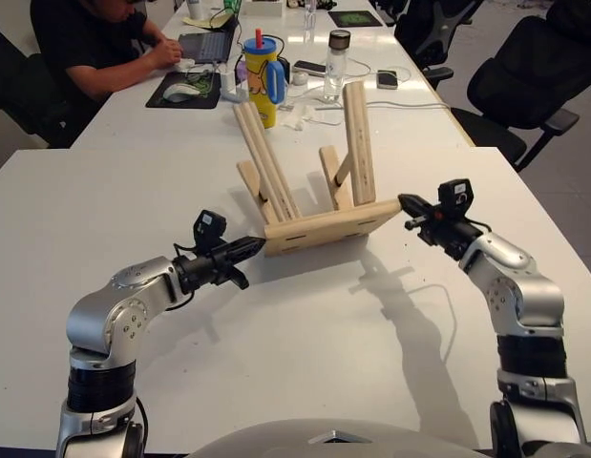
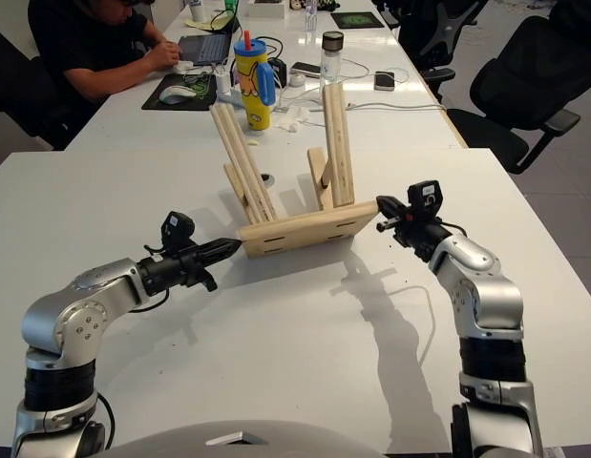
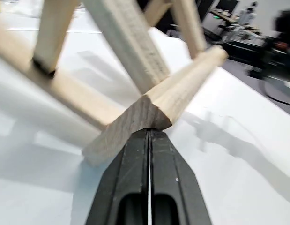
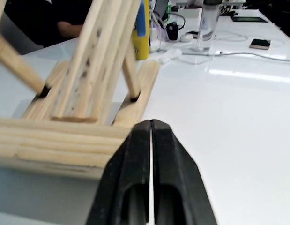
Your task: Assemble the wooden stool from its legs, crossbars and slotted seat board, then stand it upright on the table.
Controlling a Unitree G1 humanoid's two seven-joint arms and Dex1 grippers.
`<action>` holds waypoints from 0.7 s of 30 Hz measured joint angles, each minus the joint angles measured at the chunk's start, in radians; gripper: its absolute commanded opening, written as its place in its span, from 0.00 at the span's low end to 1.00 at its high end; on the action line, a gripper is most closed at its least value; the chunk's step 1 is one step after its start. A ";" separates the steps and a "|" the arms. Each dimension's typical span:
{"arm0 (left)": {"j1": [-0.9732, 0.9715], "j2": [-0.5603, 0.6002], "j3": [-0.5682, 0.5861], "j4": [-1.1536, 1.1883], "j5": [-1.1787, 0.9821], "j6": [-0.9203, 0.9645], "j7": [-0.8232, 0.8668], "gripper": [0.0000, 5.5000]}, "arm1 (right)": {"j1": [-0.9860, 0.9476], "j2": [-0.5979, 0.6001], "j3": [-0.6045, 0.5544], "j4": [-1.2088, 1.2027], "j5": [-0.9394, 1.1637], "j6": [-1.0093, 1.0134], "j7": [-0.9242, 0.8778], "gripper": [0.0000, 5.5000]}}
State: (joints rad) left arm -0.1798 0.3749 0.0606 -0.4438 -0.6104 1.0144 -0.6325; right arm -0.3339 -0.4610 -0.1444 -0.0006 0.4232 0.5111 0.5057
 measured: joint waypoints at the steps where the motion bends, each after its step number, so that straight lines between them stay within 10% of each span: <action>1: -0.027 -0.014 -0.067 0.001 -0.016 -0.018 -0.034 0.00 | -0.049 0.054 0.039 0.040 0.006 -0.033 0.039 0.00; 17: 0.234 0.022 -0.138 -0.104 0.125 -0.380 0.010 0.34 | 0.121 0.187 -0.194 -0.023 0.016 -0.285 -0.187 0.00; 21: 0.295 0.059 -0.211 -0.128 0.196 -0.439 0.001 0.45 | 0.347 0.167 -0.041 -0.124 -0.014 -0.114 -0.143 0.00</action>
State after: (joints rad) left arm 0.1153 0.4341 -0.1501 -0.5722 -0.4147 0.5749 -0.6314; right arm 0.0127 -0.2940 -0.1856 -0.1243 0.4094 0.3970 0.3625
